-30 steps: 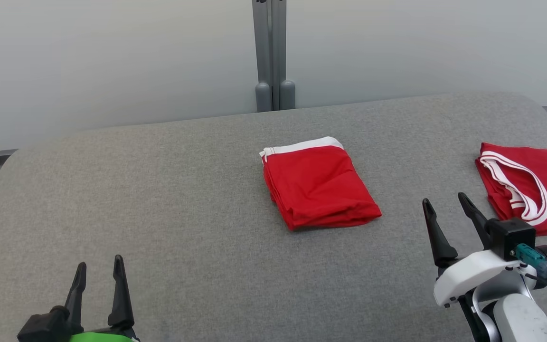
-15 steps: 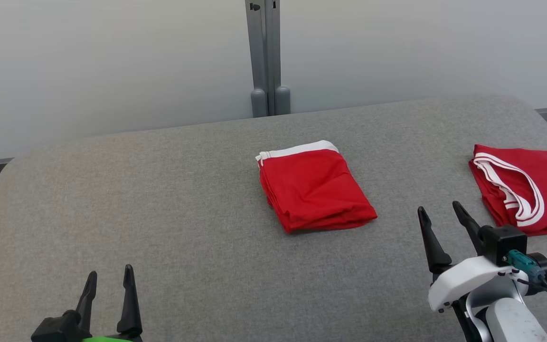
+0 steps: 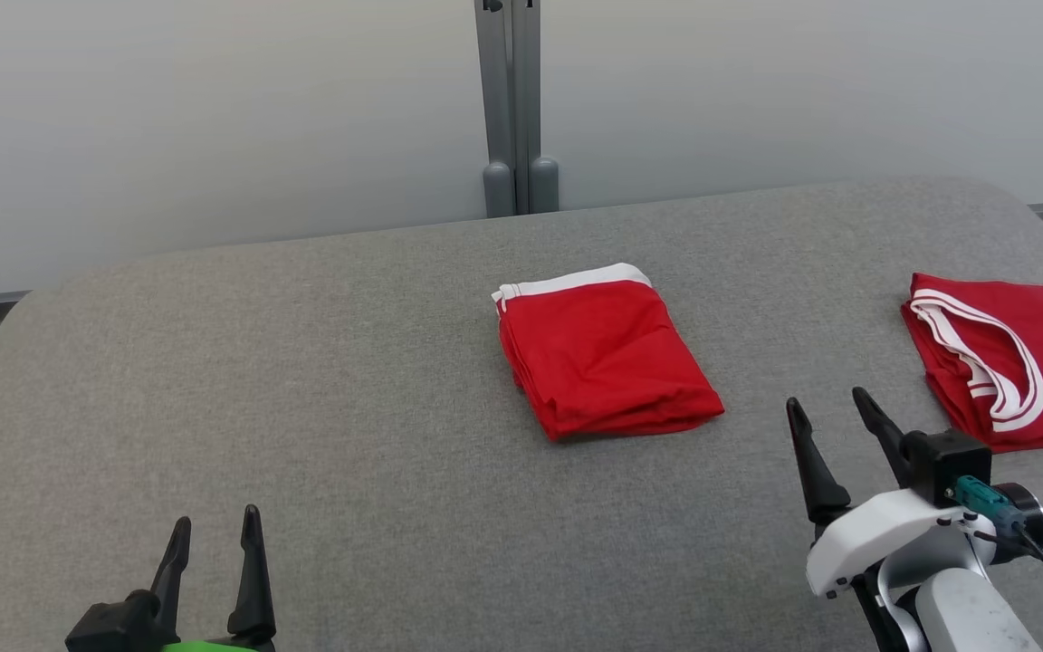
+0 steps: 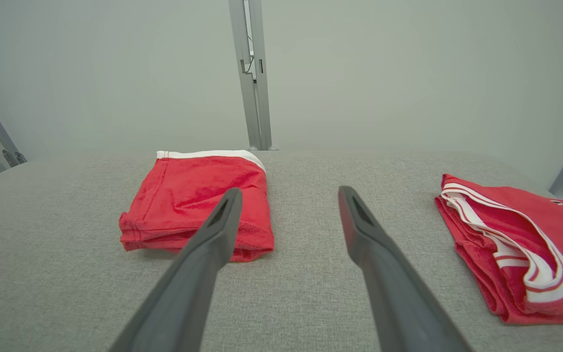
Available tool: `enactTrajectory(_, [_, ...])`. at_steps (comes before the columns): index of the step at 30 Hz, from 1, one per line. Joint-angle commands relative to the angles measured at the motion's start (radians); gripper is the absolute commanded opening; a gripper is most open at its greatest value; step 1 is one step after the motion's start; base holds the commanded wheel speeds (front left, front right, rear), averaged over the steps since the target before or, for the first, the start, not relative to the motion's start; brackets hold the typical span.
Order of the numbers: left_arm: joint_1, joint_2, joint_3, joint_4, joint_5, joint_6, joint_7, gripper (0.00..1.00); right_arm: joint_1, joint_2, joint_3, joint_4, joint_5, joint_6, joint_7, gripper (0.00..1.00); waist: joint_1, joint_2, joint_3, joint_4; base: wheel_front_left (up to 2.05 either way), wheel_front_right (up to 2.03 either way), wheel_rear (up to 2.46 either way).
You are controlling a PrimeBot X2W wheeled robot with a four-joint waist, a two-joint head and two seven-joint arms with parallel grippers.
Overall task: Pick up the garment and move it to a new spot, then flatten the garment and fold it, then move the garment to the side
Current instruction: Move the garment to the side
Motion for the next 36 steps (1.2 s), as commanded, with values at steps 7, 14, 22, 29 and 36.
enactTrajectory(7, [-0.041,0.002,-0.006,0.0,0.015,-0.003,0.0,1.0,-0.083,-0.016,0.032,0.033,0.048,0.0,0.054,1.0,0.0,-0.0001,0.015,0.026,0.0,0.0,0.0])
enactTrajectory(14, [-0.09,0.005,-0.044,-0.011,0.01,-0.003,0.0,1.0,-0.241,-0.05,0.026,0.141,0.183,0.0,0.272,1.0,0.0,-0.0001,0.057,0.126,0.0,0.0,0.0])
enactTrajectory(22, [-0.168,0.015,-0.107,-0.06,0.0,-0.004,0.001,1.0,-0.479,-0.125,-0.027,0.341,0.251,0.0,0.565,1.0,0.0,-0.0001,0.174,0.276,0.0,0.0,0.0])
enactTrajectory(29, [-0.214,0.007,-0.142,-0.093,-0.014,-0.003,0.001,1.0,-0.623,-0.159,-0.108,0.536,0.184,0.0,0.666,1.0,0.0,-0.0001,0.273,0.392,0.0,0.0,0.0])
enactTrajectory(36, [-0.234,0.002,-0.162,-0.091,-0.037,-0.004,0.001,1.0,-0.655,-0.151,-0.152,0.657,0.125,0.0,0.692,1.0,0.0,-0.0001,0.324,0.445,0.0,0.0,0.0])
